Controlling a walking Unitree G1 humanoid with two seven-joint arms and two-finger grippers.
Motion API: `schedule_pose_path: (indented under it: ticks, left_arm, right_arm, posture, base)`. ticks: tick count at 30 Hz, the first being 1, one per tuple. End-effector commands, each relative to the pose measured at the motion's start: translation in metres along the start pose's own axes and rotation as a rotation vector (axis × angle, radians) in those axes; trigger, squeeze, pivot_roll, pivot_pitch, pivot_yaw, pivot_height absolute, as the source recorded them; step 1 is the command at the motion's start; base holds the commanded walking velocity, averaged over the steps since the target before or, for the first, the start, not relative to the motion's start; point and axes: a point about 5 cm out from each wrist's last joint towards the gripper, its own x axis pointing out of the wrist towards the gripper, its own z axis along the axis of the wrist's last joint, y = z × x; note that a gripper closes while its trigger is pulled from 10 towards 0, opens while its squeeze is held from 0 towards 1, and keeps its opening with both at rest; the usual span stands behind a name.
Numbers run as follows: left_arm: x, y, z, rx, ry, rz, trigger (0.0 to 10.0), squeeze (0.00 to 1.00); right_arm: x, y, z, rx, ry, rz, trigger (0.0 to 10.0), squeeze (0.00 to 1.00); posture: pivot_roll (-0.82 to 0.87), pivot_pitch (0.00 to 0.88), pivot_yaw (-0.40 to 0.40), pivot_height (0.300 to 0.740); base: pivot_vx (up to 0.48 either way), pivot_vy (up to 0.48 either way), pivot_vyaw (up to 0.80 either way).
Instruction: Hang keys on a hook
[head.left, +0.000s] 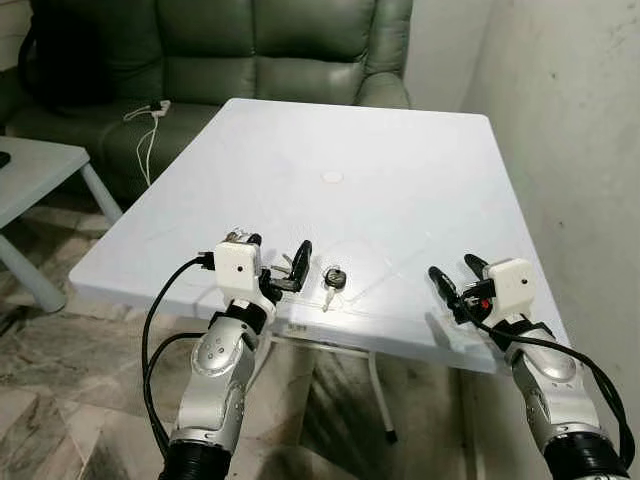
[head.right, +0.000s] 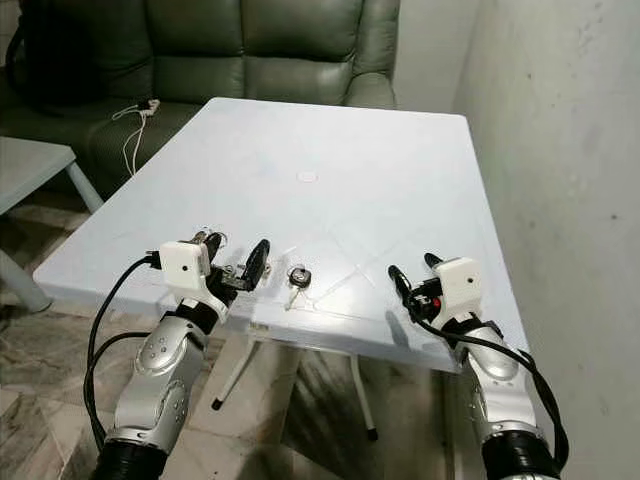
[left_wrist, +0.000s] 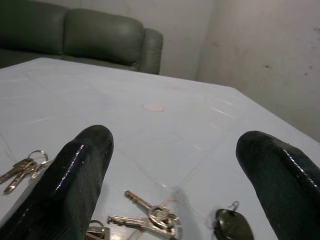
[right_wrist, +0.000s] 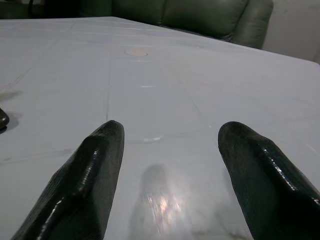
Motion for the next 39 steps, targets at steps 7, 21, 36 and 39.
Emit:
schedule_pose_path:
  ticks: [7,21,36,39]
  left_arm:
    - [-0.004,0.008,0.002,0.009,-0.006,0.024,10.0,0.00]
    - [-0.009,0.001,-0.001,0.015,0.001,-0.025,10.0,0.00]
    - [-0.009,0.001,-0.005,-0.026,0.022,-0.002,10.0,0.00]
    - [-0.009,0.002,-0.004,-0.027,0.022,-0.002,10.0,0.00]
  right_arm:
    - [-0.001,-0.004,0.010,0.108,-0.084,-0.132,10.0,0.00]
    - [-0.001,0.010,0.011,0.065,-0.085,-0.044,10.0,0.00]
    - [0.002,0.005,0.016,0.040,-0.090,-0.036,10.0,0.00]
    - [0.001,0.005,0.016,0.041,-0.089,-0.037,10.0,0.00]
  posture:
    - [-0.02,0.000,-0.028,0.740]
    - [-0.01,0.000,-0.028,0.740]
    - [-0.01,0.000,-0.039,0.740]
    - [-0.01,0.000,-0.039,0.740]
  base:
    - [0.000,0.000,0.00]
    - [0.000,0.000,0.00]
    - [0.000,0.052,0.00]
    - [0.000,0.277,0.00]
